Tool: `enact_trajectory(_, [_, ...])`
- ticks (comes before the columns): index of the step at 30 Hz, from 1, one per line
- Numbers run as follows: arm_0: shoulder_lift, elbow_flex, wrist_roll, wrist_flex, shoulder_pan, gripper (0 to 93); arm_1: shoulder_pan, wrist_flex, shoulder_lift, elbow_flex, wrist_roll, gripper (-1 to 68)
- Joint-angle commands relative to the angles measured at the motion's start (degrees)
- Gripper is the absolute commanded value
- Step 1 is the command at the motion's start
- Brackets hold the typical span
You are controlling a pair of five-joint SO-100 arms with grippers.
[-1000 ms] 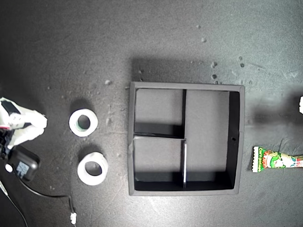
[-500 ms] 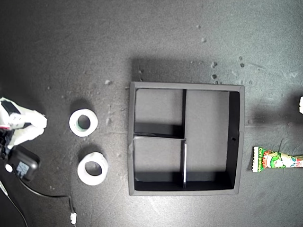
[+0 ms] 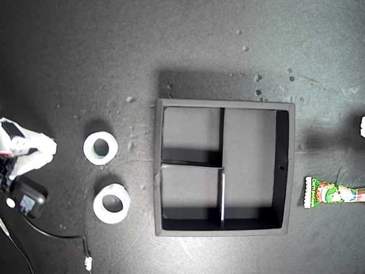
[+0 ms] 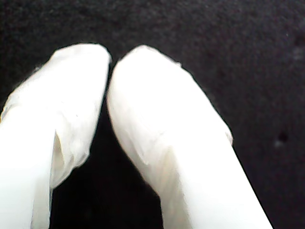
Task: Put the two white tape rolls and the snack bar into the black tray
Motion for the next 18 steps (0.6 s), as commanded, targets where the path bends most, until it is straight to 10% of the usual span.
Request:
enact_trajectory(1, [2.64, 3.25, 0.44, 2.11, -0.35, 0.2, 1.14, 0.09, 0.26, 0.7, -18.63, -0.1])
enact_trajectory(18, [2.64, 3.25, -6.59, 2.11, -2.46, 0.3, 3.34, -4.04, 0.26, 0.7, 10.28, -0.3])
